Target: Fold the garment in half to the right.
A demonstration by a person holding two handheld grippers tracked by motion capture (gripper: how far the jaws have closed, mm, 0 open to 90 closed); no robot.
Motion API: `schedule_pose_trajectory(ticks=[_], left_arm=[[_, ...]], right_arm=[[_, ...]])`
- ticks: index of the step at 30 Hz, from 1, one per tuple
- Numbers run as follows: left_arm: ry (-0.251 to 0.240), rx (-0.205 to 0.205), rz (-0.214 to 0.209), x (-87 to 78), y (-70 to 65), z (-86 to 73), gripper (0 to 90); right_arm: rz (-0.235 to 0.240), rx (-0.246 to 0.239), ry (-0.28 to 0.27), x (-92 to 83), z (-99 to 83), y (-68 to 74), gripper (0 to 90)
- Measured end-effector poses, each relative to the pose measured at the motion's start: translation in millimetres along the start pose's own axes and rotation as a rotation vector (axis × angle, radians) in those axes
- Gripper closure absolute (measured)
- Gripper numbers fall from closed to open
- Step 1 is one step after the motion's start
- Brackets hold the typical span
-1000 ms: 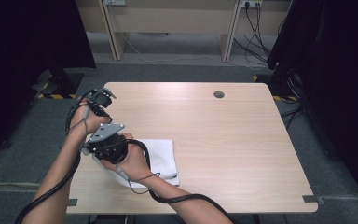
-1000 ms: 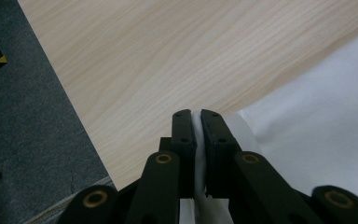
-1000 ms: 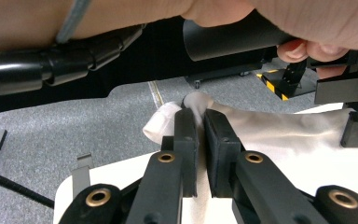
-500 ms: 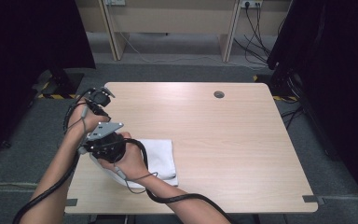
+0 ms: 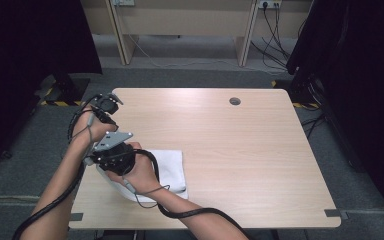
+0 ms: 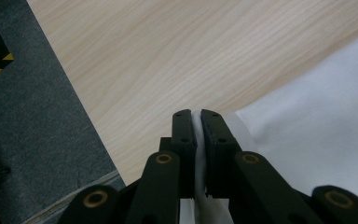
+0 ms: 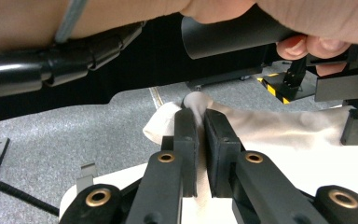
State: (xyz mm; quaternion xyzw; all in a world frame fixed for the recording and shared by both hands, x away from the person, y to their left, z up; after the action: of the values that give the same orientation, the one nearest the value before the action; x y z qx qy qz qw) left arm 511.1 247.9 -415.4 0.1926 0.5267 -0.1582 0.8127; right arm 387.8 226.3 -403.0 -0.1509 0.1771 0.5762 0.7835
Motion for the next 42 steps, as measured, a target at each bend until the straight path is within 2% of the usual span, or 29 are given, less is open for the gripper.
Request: schedule_pose_trajectory(ticks=[10,17,25,42], left_arm=[[-0.006,0.046,-0.006,-2.4,-24.0,17.2,83.9],[-0.009,0.062,-0.015,-1.1,-37.2,26.9,83.9],[-0.003,0.077,-0.019,2.0,-44.8,29.9,83.9],[-0.001,0.073,-0.028,8.6,-56.6,37.5,83.9]], right_arm=[[-0.021,-0.001,-0.009,-19.2,-7.3,-7.2,84.7],[-0.04,0.0,-0.015,-29.4,-11.7,-12.8,84.8],[-0.049,0.005,-0.019,-36.8,-17.5,-16.1,84.7],[-0.068,0.021,-0.028,-49.2,-25.9,-23.8,84.7]])
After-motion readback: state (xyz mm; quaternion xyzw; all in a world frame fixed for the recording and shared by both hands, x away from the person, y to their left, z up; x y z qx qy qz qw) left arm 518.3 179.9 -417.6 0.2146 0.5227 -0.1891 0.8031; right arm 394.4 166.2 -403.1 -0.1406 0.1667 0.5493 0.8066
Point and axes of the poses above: each handheld gripper's, and its own axes: x roughly forward along the jaws, z roughly out of its top, y roughly to its left, the point moved 10 cm from there along x, roughly forward along the jaws, and after that the axes turned 3 degrees about -x, right-handed, at the moved point
